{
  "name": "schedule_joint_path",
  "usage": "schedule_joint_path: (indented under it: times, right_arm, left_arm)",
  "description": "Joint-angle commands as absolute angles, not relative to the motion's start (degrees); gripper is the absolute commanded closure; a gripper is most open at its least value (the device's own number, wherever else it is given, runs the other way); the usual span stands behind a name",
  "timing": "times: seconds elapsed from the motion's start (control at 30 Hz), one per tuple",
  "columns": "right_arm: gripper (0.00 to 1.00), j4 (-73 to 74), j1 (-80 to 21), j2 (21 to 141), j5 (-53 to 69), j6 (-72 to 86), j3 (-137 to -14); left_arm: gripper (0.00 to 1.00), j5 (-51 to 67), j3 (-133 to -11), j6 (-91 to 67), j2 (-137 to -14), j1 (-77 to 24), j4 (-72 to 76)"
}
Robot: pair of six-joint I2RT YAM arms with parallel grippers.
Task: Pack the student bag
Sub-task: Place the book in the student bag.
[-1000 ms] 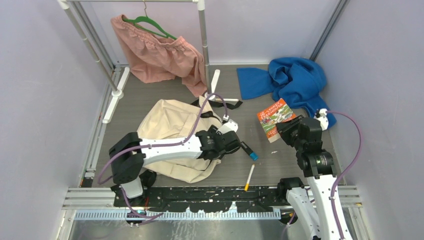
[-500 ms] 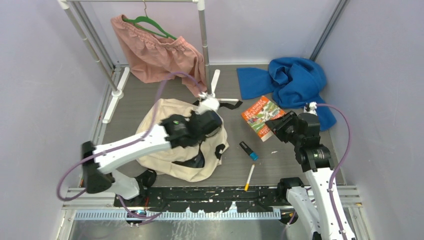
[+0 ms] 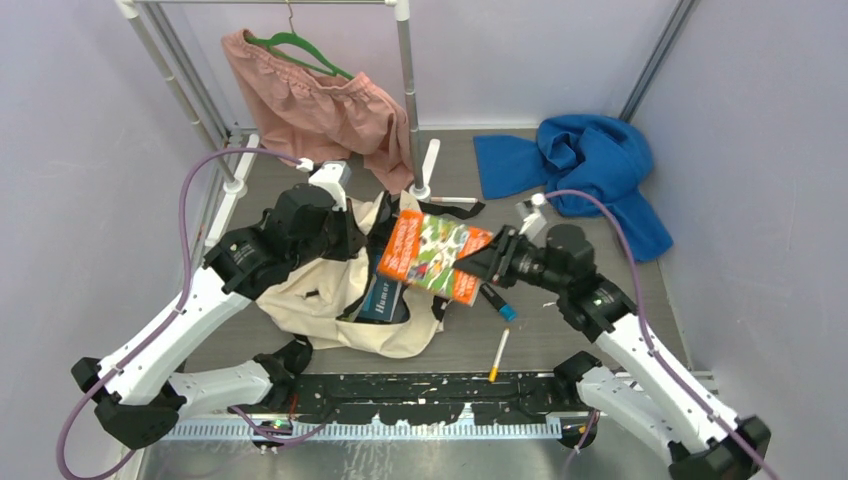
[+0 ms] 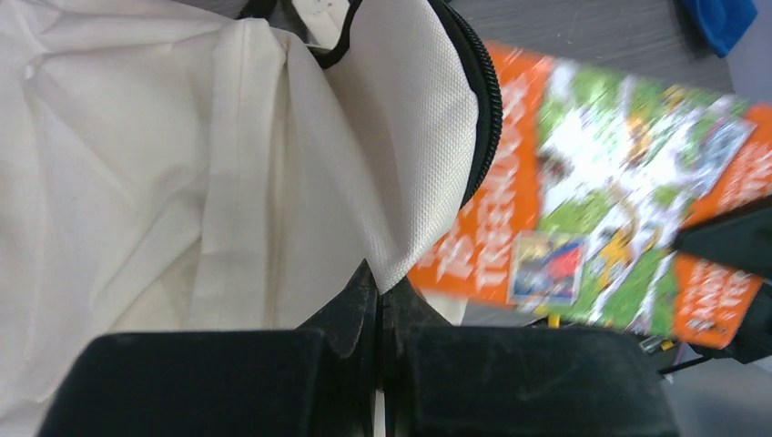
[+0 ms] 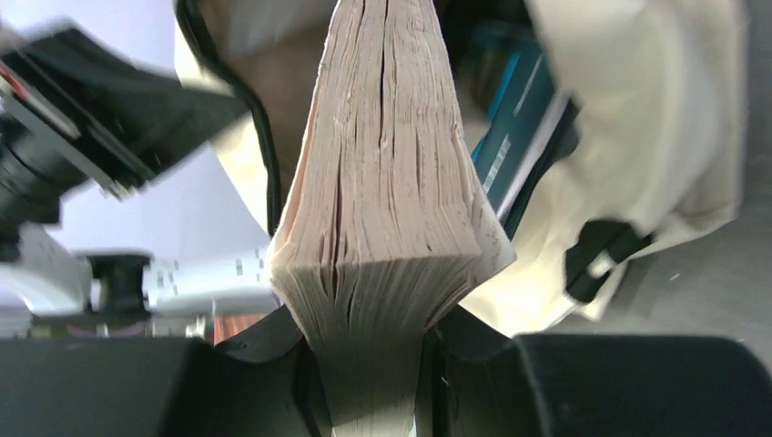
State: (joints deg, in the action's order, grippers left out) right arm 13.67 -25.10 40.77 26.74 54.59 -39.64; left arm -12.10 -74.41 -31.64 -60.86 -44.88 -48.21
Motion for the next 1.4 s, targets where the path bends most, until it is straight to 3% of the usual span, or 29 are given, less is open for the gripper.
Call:
schedule_joint_path:
  times: [0.0, 0.23, 1.0, 1.03, 1.17, 1.2, 1.37]
  right_arm:
    - [0.99, 3.36, -35.68, 44.75, 21.79, 53.62, -40.75]
    - [0.99, -5.57, -41.01, 55.89, 12.93, 53.86, -40.89]
    - [0.98, -43.60, -55.71, 102.00, 7.78, 67.75, -52.86]
    - [0.91, -42.21, -55.84, 103.00, 8.05, 67.76, -53.77]
    - [0.40, -35.85, -56.09, 101.66, 6.19, 66.44, -53.19]
    - [0.31, -32.85, -56.11, 100.48, 5.32, 65.65, -53.02]
    - [0.10, -13.57, -56.20, 94.58, 0.88, 60.98, -55.40]
  left_arm:
    - [1.00, -7.24, -75.33, -33.58, -59.37, -44.56, -40.37]
    - [1.00, -4.45, -76.00, -34.19, -57.83, -44.31, -38.98]
    - [1.00, -3.96, -74.74, -36.82, -55.55, -43.81, -36.43]
    - [1.00, -4.22, -74.63, -36.91, -55.28, -43.78, -36.39]
    - [1.00, -5.06, -74.27, -37.09, -54.55, -43.52, -37.06]
    - [1.00, -5.28, -74.07, -37.13, -54.43, -43.46, -37.23]
    - [1.00, -6.50, -73.91, -37.27, -54.05, -42.88, -37.94]
